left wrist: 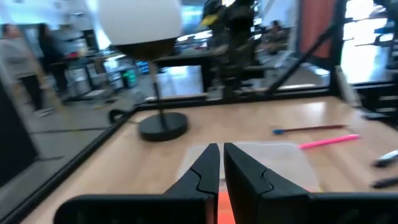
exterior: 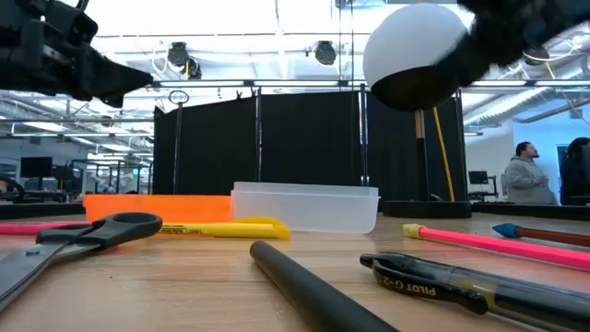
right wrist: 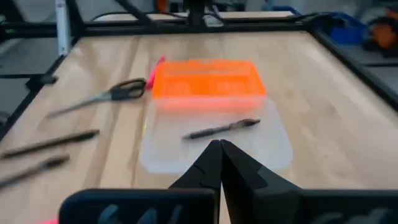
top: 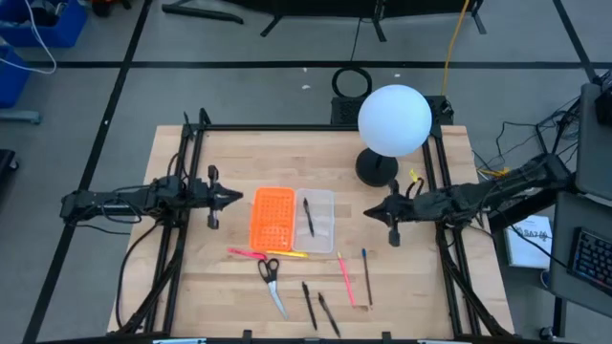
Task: Pick & place school supplies into a supply box
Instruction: Put the brown pencil into the supply box
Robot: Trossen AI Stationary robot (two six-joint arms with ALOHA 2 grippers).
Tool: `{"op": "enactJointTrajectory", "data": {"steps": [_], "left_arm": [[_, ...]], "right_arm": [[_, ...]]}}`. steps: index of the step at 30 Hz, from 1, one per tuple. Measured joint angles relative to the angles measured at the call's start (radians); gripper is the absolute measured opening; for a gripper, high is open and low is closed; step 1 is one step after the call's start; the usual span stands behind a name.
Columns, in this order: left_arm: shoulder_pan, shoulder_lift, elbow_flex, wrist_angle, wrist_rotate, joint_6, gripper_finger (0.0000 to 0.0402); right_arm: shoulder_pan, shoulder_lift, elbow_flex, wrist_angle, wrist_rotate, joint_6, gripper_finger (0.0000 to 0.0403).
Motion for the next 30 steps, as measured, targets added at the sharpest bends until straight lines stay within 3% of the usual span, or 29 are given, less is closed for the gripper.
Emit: {"op": "enactJointTrajectory", "data": {"steps": [4, 9, 13, 16, 19, 22, 26, 30], "left_arm": [[0.0, 0.0, 0.0, 0.001, -0.091, 0.011, 0.0034], [0.0, 0.0, 0.0, 0.004, -0.147, 0.053, 0.0034], [0.0, 0.0, 0.0, 0.001, -0.16, 0.028, 0.0035], [0.0, 0.0, 0.0, 0.002, -0.163, 0.058, 0.0035], [0.0, 0.0, 0.0, 0.037, -0.17, 0.079, 0.0035], [0.0, -0.001, 0.001, 0.077, -0.171, 0.075, 0.0035], [0.0, 0.0, 0.001, 0.078, -0.17, 0.072, 0.0035], [0.0, 0.0, 0.001, 0.078, -0.17, 0.063, 0.0035]], "right_arm": [[0.083, 0.195, 0.261, -0.31, 0.147, 0.149, 0.0], [0.155, 0.462, 0.642, -0.631, 0.236, 0.286, 0.0], [0.165, 0.658, 0.923, -0.899, 0.24, 0.47, 0.0], [0.139, 0.764, 1.069, -1.092, 0.164, 0.661, 0.0], [0.118, 0.853, 1.128, -1.27, 0.054, 0.842, 0.0], [0.115, 0.928, 1.116, -1.363, 0.029, 0.991, 0.0], [0.137, 0.99, 1.059, -1.38, 0.035, 1.113, 0.0001], [0.134, 1.001, 0.958, -1.328, -0.028, 1.197, 0.0016]]}}
